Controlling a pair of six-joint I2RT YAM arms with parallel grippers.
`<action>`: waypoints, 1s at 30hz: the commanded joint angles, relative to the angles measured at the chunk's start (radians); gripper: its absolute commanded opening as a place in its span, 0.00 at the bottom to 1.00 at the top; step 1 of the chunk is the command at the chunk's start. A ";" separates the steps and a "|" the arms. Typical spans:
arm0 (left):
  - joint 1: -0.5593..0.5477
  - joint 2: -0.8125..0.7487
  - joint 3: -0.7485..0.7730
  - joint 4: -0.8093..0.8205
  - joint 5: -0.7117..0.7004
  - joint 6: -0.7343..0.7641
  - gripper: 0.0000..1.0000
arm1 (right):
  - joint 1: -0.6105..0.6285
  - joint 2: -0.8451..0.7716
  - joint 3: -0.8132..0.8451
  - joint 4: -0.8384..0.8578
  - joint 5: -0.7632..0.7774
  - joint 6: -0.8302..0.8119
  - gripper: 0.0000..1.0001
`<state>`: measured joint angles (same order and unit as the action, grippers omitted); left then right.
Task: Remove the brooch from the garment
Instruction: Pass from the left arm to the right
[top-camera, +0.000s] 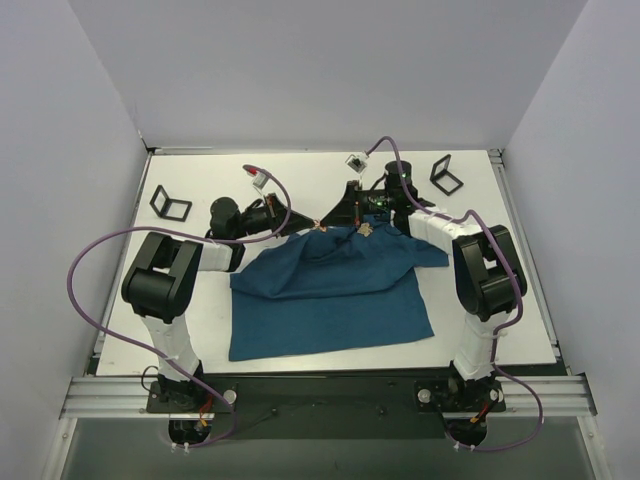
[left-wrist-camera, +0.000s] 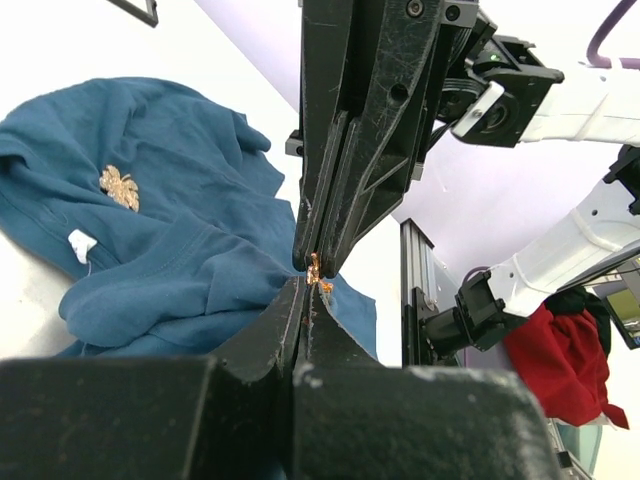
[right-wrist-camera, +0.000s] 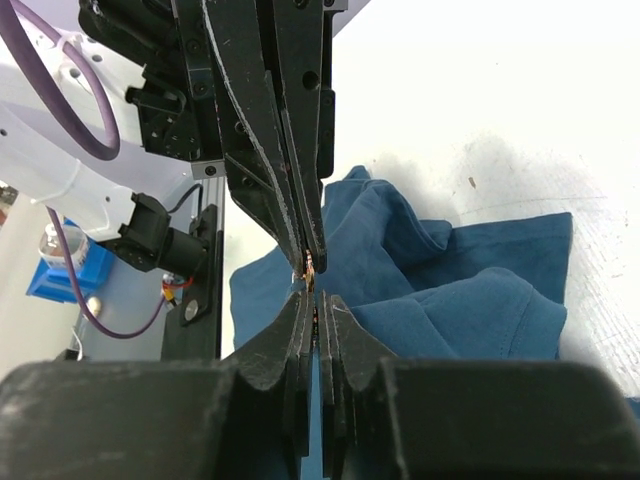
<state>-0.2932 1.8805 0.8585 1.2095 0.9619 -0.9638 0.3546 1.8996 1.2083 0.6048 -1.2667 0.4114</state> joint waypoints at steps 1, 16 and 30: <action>0.008 -0.004 0.025 0.044 -0.011 0.000 0.00 | 0.007 -0.045 0.046 -0.166 -0.030 -0.195 0.00; 0.046 -0.103 0.085 -0.280 -0.034 0.212 0.50 | 0.026 -0.066 0.299 -0.902 0.210 -0.680 0.00; 0.016 -0.287 0.287 -1.059 -0.250 0.882 0.90 | 0.049 -0.099 0.350 -1.133 0.385 -0.758 0.00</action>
<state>-0.2531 1.6890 1.0714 0.4263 0.8188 -0.3595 0.3923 1.8748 1.5173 -0.4412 -0.9340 -0.3042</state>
